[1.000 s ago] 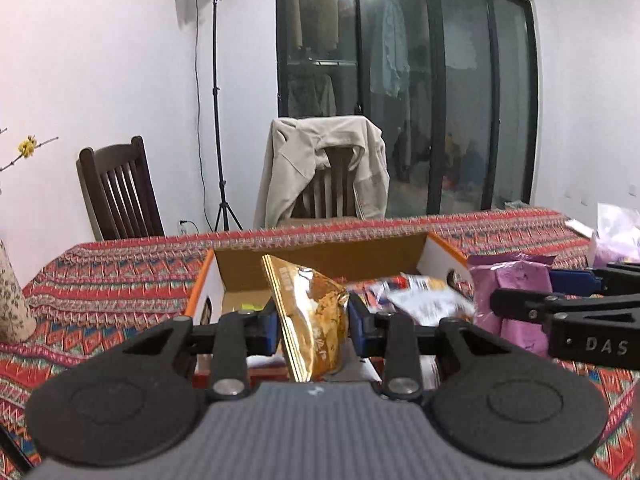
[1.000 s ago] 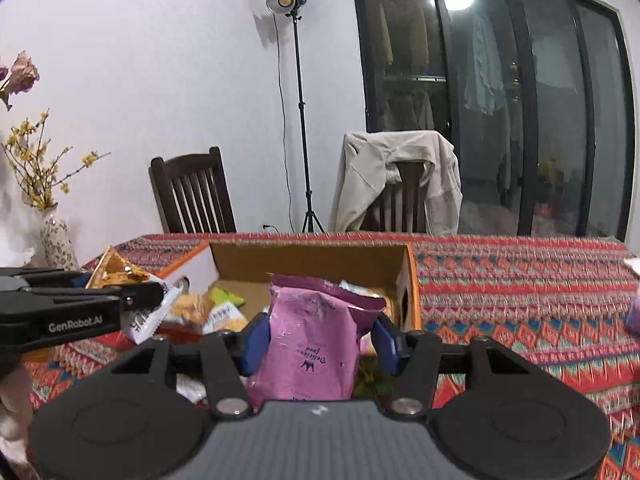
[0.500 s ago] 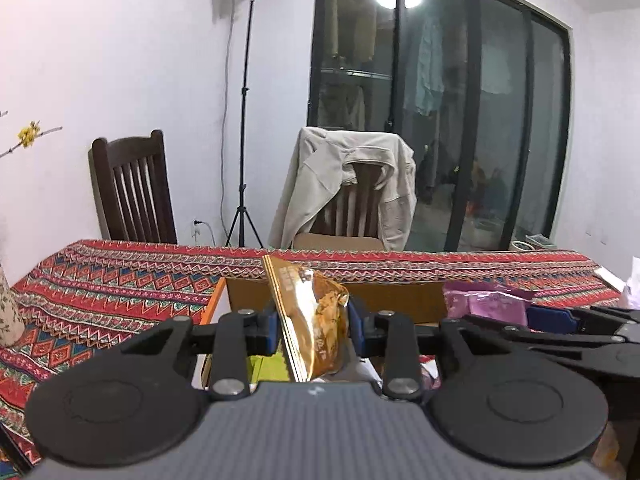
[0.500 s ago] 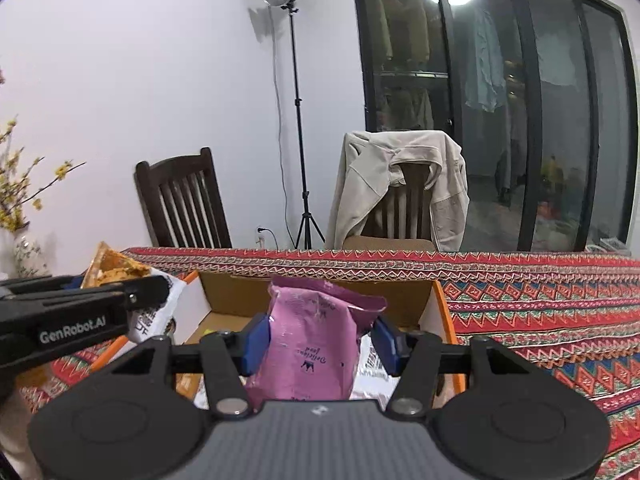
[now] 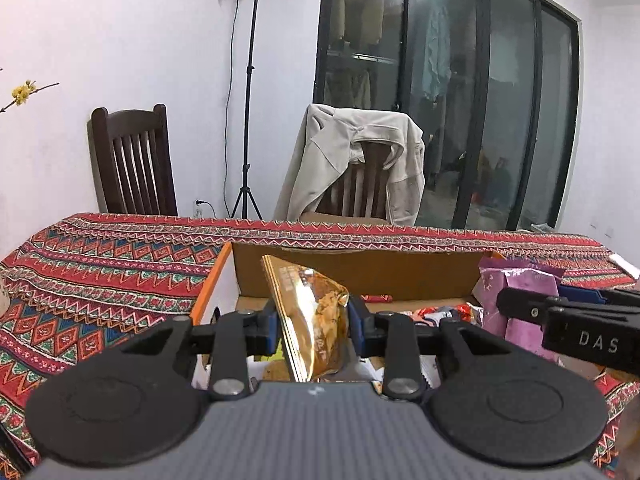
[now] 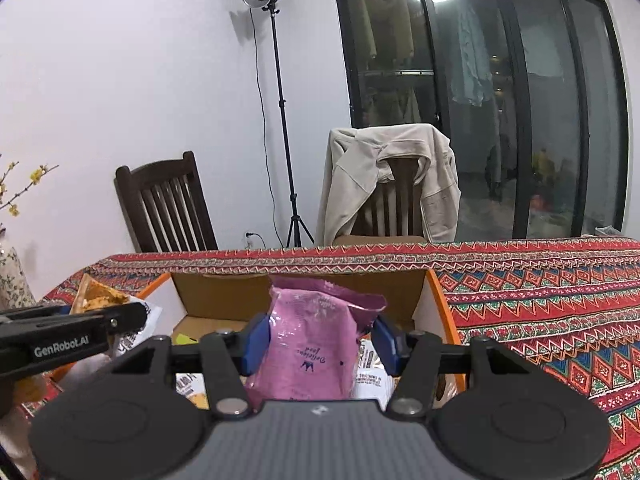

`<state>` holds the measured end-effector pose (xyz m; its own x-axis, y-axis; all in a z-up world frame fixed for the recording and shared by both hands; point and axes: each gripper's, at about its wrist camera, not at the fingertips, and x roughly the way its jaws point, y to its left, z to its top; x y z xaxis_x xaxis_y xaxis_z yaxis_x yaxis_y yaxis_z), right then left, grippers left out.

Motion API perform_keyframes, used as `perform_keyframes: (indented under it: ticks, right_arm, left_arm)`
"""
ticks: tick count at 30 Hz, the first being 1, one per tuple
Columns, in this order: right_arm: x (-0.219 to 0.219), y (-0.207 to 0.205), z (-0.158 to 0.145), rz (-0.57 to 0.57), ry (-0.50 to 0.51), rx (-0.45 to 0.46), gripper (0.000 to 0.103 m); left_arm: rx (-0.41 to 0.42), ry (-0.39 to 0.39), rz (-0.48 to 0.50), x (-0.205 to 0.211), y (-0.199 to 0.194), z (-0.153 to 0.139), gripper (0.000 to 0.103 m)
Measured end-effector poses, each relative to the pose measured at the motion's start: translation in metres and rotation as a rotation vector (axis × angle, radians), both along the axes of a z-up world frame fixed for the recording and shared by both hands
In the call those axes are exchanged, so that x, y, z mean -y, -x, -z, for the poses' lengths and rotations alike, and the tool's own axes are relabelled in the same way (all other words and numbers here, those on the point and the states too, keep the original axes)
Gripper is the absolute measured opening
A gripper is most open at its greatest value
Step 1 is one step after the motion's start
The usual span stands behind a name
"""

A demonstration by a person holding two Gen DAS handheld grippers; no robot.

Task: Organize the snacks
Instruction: 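Carry both packets over the box and open both tools to drop them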

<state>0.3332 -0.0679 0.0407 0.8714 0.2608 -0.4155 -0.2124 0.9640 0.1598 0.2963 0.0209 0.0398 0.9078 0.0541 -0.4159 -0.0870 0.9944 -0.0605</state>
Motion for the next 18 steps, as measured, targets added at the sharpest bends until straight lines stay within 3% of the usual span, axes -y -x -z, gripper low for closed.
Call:
perform_keyframes:
  ticks: [3,4,5,6,8,10,18]
  right_arm:
    - [0.002,-0.001,0.001,0.002,-0.004,-0.008,0.059]
    - [0.005,0.0,0.002,0.006,-0.01,-0.01,0.062]
    - [0.006,0.0,0.002,0.01,-0.017,-0.011,0.072]
    - [0.009,-0.001,0.002,0.015,-0.027,-0.012,0.084]
    - [0.014,0.0,0.002,0.022,-0.05,-0.01,0.097]
    - [0.019,0.0,0.001,0.032,-0.067,-0.007,0.103]
    - [0.023,0.008,0.002,0.043,-0.075,0.001,0.103]
  left_arm:
    - [0.013,0.009,0.002,-0.002,0.003,0.001,0.039]
    - [0.019,0.014,0.0,-0.002,0.004,0.0,0.051]
    - [0.03,0.018,-0.006,-0.003,0.006,0.0,0.066]
    - [0.048,0.019,-0.016,-0.003,0.009,-0.002,0.074]
    - [0.074,0.022,-0.043,-0.004,0.012,-0.004,0.103]
    - [0.103,0.033,-0.065,-0.005,0.017,-0.006,0.103]
    - [0.114,0.021,-0.065,-0.003,0.018,-0.01,0.103]
